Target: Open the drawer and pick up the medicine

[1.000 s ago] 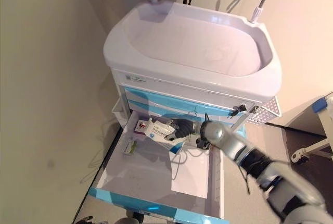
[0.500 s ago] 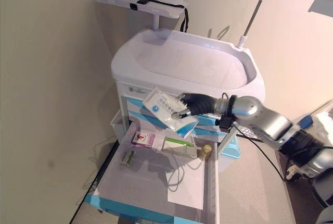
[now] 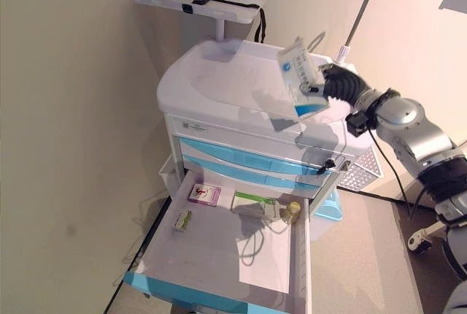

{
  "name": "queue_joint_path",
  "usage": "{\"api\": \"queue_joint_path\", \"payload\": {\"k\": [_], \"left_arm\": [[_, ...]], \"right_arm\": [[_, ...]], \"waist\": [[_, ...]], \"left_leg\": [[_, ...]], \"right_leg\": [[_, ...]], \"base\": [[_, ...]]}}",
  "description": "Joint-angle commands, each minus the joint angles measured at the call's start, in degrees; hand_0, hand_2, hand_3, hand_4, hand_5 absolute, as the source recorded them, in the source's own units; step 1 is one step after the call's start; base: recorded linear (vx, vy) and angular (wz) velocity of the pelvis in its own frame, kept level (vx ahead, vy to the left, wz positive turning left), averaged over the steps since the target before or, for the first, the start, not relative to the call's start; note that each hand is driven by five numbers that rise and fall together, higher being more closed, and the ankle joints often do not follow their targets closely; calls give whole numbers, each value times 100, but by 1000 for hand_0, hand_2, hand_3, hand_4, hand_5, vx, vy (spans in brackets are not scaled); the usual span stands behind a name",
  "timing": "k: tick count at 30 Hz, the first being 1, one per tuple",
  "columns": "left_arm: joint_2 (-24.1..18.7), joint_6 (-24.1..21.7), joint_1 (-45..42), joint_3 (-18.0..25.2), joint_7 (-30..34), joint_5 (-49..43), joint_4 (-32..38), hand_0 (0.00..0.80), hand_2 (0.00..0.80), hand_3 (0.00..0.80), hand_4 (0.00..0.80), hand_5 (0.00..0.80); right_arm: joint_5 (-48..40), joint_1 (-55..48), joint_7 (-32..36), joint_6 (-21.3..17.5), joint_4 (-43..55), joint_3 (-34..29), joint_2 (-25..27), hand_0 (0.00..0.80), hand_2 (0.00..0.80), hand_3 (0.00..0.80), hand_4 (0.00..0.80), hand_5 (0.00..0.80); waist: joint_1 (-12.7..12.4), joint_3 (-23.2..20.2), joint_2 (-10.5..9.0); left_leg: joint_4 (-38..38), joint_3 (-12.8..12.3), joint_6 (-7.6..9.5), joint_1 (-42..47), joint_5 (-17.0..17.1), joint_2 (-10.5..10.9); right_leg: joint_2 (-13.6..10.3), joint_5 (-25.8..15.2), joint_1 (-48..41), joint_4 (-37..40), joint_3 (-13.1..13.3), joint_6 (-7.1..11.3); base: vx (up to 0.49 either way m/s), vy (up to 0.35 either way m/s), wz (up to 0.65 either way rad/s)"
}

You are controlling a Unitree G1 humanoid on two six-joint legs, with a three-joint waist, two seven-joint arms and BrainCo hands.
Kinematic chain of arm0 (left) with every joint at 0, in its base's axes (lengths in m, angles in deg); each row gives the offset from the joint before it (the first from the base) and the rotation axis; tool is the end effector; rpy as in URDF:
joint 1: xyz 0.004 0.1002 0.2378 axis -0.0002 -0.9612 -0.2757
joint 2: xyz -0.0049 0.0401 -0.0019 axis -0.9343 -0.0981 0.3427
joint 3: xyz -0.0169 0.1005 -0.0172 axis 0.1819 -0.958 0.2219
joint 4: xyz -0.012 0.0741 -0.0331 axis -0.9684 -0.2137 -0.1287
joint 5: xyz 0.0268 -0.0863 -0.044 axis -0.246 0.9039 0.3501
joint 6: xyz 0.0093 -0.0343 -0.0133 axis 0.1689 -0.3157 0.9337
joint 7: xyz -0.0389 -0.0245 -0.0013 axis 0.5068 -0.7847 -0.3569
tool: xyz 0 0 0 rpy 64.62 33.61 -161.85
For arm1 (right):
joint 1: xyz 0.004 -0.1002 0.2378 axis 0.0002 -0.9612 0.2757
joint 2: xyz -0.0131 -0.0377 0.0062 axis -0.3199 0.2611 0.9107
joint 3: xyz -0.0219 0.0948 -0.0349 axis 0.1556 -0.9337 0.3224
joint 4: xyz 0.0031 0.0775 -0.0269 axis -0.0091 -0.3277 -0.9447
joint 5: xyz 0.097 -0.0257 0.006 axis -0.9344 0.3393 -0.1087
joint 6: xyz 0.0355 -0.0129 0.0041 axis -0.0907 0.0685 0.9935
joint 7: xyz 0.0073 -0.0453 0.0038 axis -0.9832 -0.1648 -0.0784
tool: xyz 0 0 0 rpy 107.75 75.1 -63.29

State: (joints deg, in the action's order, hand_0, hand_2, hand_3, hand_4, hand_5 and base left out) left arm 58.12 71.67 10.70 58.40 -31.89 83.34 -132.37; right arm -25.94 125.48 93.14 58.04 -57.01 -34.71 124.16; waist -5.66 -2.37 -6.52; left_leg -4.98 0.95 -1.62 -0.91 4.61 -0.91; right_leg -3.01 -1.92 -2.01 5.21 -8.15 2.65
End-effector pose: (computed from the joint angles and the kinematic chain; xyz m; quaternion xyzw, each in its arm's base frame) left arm -0.0114 0.2536 -0.1146 0.0752 0.6645 0.0907 0.7379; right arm 0.3139 -0.2664 0.2376 -0.2521 -0.0836 0.1455 0.9530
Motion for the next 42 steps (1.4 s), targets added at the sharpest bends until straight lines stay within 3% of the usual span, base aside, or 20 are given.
{"api": "queue_joint_path", "payload": {"k": [1,10,19,27,42], "left_arm": [[-177,-18,174,-116,-27,178,-380,0,0,0,0,0],[-259,34,297,-224,-103,396,-444,0,0,0,0,0],[-333,-9,491,-391,-195,456,-308,0,0,0,0,0],[-417,-30,667,-546,-211,384,-128,0,0,0,0,0],[-423,-16,838,-645,-149,298,-101,0,0,0,0,0]], "right_arm": [[351,970,-418,-295,-638,25,-112,800,800,800,800,800],[1888,2458,-1049,-82,-3325,263,-1154,800,800,800,800,800],[2824,3067,-1220,27,-4622,467,-1602,800,800,800,800,800],[4176,3166,-1185,144,-4979,1038,-1479,800,800,800,800,800],[5180,3016,-906,292,-5190,1427,-1629,800,800,800,800,800]], "waist": [[-231,-35,-235],[-420,136,-302],[-621,270,-382],[-778,397,-433],[-885,535,-487]], "left_leg": [[-2,15,17,172,-323,168],[-2,180,46,44,-294,191],[-2,454,45,-206,-223,238],[-2,702,49,-404,-174,308],[-2,859,55,-551,-141,346]], "right_leg": [[-25,-58,83,-252,-135,305],[-22,-60,142,-246,-227,295],[-46,-67,232,-191,-447,311],[-72,-75,298,-141,-682,328],[-85,-89,388,-98,-788,321]], "base": [[6,7,9],[15,1,8],[19,-6,17],[14,-4,24],[4,-3,6]]}}
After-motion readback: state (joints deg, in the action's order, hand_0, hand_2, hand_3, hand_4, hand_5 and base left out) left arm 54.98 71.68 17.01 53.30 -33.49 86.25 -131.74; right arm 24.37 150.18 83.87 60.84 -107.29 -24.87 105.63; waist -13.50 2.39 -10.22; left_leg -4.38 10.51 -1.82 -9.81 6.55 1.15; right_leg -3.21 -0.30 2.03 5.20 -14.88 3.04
